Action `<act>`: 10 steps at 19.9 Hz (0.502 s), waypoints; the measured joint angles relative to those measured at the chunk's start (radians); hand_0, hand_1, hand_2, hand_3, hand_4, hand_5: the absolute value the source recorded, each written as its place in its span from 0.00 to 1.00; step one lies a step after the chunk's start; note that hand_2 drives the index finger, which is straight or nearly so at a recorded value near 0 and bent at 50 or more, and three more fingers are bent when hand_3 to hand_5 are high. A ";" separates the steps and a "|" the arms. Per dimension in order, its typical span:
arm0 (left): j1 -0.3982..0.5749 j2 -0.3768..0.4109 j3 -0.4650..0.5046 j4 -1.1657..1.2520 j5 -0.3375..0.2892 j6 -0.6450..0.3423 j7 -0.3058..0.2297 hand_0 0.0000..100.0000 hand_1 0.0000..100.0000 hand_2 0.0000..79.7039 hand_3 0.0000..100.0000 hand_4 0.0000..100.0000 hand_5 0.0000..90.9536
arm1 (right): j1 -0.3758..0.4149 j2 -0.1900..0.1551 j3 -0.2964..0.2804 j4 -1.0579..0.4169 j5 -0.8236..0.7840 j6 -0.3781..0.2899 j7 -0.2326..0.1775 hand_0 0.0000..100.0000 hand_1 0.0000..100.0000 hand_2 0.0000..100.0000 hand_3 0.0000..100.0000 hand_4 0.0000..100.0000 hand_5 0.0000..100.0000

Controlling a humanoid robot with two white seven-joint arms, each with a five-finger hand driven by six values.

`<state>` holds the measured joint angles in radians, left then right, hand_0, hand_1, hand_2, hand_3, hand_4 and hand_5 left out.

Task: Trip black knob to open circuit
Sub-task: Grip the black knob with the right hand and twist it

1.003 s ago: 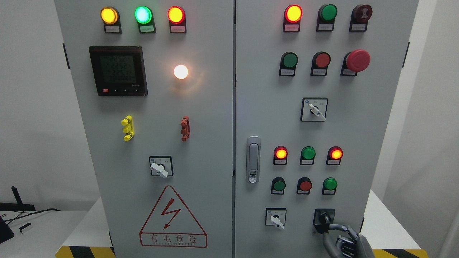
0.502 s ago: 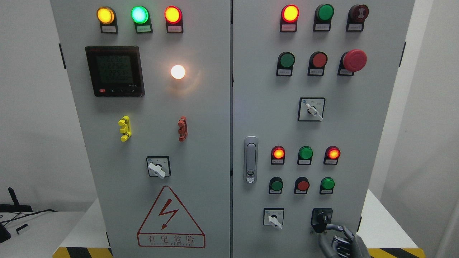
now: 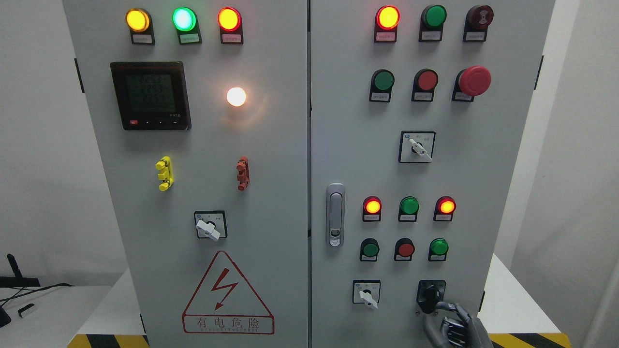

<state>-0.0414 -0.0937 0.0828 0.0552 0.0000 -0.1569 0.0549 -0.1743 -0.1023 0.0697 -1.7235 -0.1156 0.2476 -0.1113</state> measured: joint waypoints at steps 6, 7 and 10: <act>0.000 0.000 0.000 0.000 0.000 0.000 0.000 0.12 0.39 0.00 0.00 0.00 0.00 | -0.004 0.007 0.008 -0.001 0.000 0.002 0.000 0.51 0.80 0.41 1.00 1.00 0.92; 0.000 0.000 0.000 0.000 0.000 0.000 0.000 0.12 0.39 0.00 0.00 0.00 0.00 | -0.004 0.008 0.009 -0.001 0.000 0.002 0.000 0.51 0.80 0.41 1.00 1.00 0.92; 0.000 0.000 0.000 0.000 0.000 0.000 0.000 0.12 0.39 0.00 0.00 0.00 0.00 | -0.005 0.010 0.011 -0.001 0.000 0.002 0.000 0.52 0.80 0.41 1.00 1.00 0.92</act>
<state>-0.0414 -0.0937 0.0828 0.0552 0.0000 -0.1569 0.0550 -0.1794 -0.0921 0.0807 -1.7246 -0.1151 0.2495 -0.1113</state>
